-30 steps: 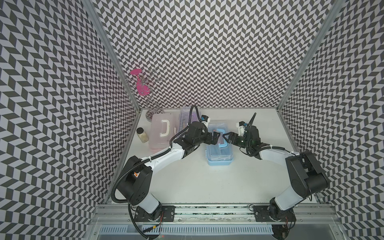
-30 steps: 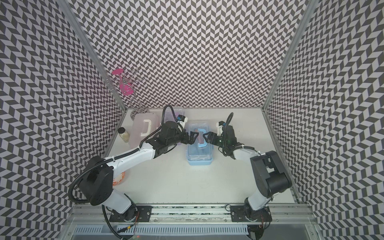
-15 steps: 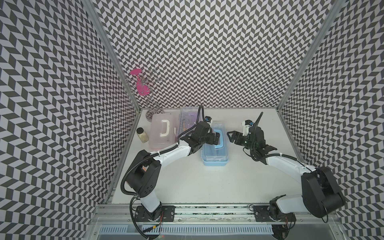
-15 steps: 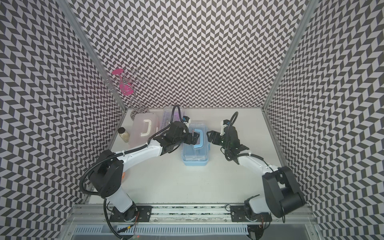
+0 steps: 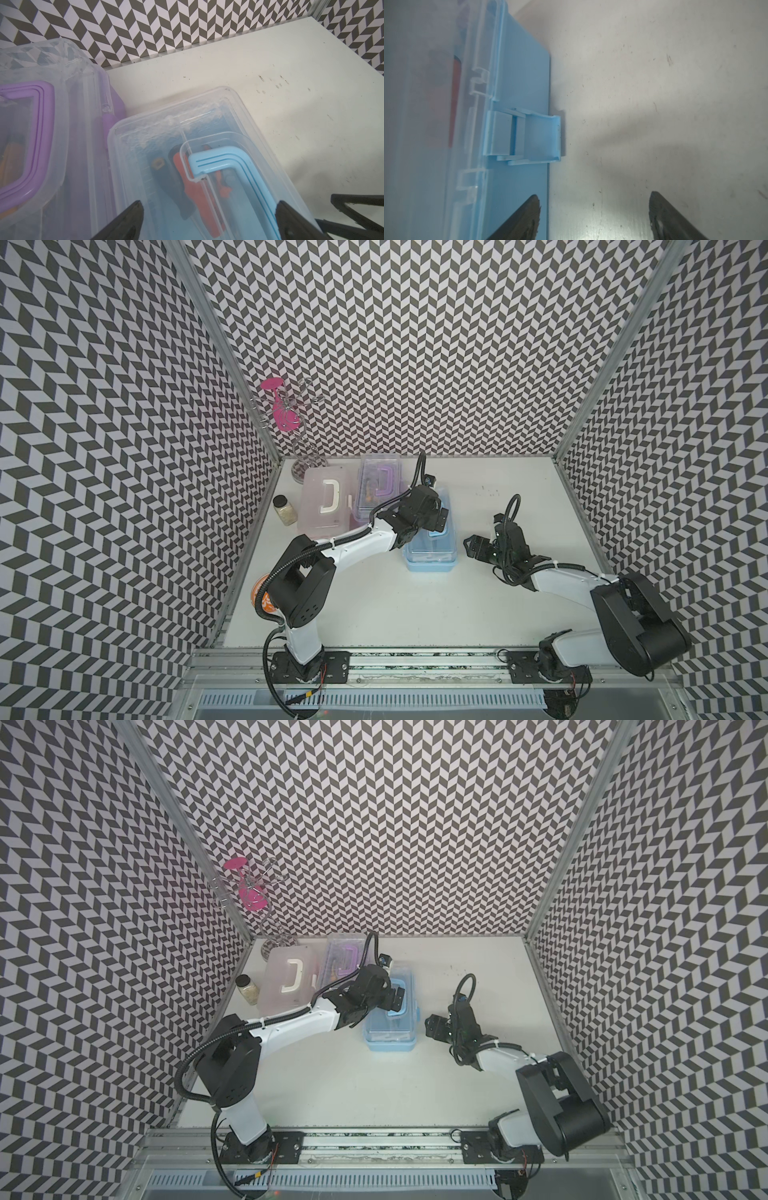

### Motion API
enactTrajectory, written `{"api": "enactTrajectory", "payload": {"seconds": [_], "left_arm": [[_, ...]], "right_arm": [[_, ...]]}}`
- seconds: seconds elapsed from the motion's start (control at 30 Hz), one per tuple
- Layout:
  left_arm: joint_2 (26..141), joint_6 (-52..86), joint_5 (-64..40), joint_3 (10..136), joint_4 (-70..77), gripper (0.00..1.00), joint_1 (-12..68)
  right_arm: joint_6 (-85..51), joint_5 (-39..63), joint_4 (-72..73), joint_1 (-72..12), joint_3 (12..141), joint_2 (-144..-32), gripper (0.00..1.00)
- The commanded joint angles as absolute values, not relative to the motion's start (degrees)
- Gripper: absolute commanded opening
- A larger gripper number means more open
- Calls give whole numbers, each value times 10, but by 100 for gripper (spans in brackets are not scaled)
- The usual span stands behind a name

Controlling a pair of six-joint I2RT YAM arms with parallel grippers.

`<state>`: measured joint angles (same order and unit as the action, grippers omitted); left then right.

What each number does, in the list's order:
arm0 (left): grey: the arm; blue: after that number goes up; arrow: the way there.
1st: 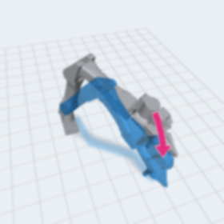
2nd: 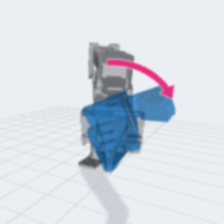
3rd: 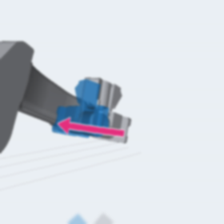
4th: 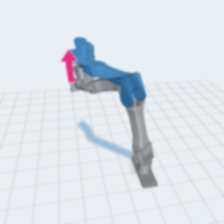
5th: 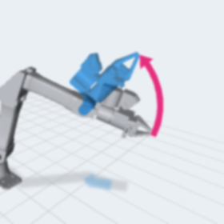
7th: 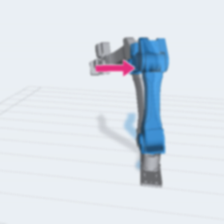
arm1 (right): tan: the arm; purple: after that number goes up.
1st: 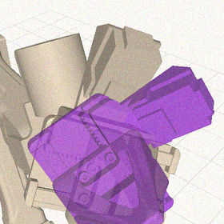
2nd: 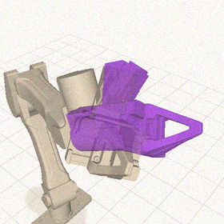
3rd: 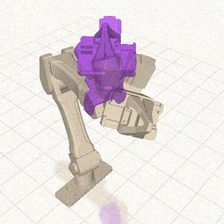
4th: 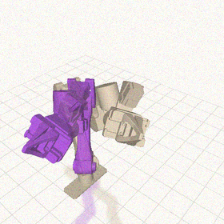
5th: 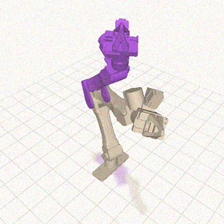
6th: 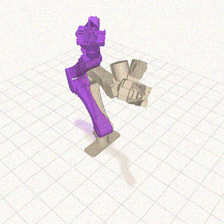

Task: Close toolboxes
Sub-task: Move the toolbox to the center of the board.

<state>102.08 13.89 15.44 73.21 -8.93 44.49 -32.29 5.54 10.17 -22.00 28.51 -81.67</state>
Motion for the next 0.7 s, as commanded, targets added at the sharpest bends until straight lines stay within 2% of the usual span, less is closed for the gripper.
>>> {"api": "enactTrajectory", "payload": {"seconds": [0.0, 0.3, 0.5, 0.67], "left_arm": [[1034, 132, 171, 730, -135, 99, 447], [1029, 118, 192, 718, -138, 99, 447], [1032, 120, 187, 712, -136, 99, 447], [1035, 121, 185, 712, -134, 99, 447]], "right_arm": [[-333, 70, 168, -245, 287, -837, 81], [-331, 42, 202, -317, 303, -876, 81], [-332, -31, 256, -332, 286, -878, 81], [-322, -43, 333, -340, 260, -888, 81]]}}
